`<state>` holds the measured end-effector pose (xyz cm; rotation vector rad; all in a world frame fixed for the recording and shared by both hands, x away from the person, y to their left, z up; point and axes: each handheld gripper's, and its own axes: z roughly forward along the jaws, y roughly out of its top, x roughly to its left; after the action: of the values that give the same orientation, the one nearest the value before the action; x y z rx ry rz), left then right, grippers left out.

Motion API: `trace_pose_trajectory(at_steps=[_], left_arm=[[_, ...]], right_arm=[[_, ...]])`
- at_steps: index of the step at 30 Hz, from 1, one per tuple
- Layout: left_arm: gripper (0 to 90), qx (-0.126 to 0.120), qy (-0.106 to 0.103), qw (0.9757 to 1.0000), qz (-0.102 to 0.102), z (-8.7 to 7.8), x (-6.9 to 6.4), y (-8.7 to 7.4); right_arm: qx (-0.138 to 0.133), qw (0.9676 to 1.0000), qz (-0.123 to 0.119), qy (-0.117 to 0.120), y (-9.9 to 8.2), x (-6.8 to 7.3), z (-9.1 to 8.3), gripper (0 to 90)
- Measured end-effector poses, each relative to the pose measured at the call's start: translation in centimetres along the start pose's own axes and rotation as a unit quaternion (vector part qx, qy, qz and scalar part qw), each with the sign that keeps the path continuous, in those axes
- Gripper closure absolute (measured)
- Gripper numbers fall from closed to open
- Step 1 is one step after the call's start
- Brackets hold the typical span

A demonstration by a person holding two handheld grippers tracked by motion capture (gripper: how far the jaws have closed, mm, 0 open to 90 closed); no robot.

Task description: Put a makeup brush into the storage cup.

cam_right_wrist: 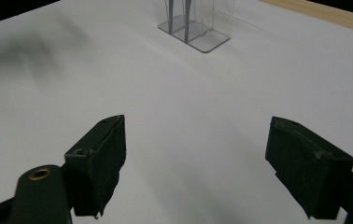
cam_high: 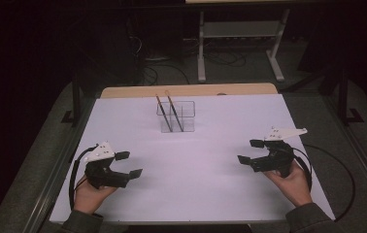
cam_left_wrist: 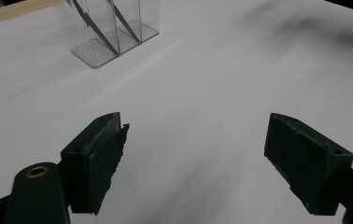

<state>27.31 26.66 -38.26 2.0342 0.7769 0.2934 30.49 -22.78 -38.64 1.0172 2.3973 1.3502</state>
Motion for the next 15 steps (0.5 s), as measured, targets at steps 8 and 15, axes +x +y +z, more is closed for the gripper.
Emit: trace_pose_trajectory(at_steps=[8, 15], left_arm=[[19.1, 0.0, -0.001, 1.0, 0.002, 0.2, -0.1, -0.1], [19.3, 0.001, 0.0, 1.0, 0.006, 0.3, -0.2, -0.3]], right_arm=[[-0.001, 1.0, 0.003, 0.001, -0.9, 0.1, -0.3, 19.5], [-0.001, 1.0, 0.006, 0.002, -1.6, 0.1, -0.5, 19.4]])
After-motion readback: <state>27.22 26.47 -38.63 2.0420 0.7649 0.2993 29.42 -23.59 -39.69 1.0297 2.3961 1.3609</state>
